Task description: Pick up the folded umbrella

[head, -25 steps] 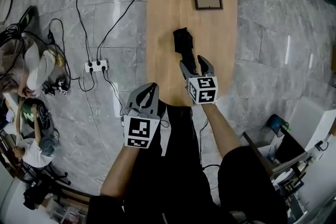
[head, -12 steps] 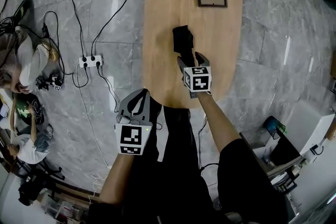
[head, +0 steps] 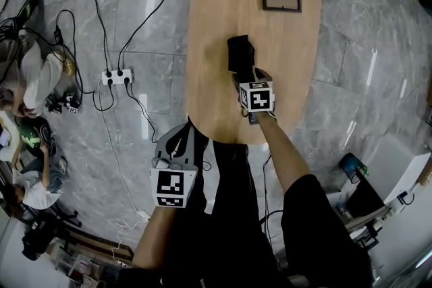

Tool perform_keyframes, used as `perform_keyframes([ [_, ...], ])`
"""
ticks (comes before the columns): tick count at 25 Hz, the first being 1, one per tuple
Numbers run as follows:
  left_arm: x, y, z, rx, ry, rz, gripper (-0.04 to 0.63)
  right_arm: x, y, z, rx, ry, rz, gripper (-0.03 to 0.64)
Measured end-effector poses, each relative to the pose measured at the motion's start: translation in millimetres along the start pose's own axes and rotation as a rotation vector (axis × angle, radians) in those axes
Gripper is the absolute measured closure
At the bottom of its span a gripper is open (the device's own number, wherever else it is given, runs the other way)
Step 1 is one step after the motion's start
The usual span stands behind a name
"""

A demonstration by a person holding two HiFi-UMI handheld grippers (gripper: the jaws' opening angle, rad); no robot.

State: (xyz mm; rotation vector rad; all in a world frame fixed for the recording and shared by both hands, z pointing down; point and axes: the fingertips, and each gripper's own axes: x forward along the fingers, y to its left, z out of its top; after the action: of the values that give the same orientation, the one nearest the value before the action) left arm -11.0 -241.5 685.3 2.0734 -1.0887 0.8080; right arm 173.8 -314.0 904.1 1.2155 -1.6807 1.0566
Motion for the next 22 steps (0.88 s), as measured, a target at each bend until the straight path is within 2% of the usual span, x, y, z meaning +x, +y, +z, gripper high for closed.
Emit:
perform_keyframes([
  [8,0.3,3.8,-5.0,-0.031,0.010,0.000,0.580,14.4,-4.6,-3.8,-0.050,0.055,-0.008,0.288],
  [16,2.4,0.4,-13.1,-0.037,0.024,-0.005,0.580,15.2,0.0,-1.9,-0.155,0.090,-0.093,0.287],
  [22,1.3,0.6,-14.9,-0.046,0.024,-0.003,0.580,16.6,7.8,-2.7,-0.173,0.131,-0.083,0.345],
])
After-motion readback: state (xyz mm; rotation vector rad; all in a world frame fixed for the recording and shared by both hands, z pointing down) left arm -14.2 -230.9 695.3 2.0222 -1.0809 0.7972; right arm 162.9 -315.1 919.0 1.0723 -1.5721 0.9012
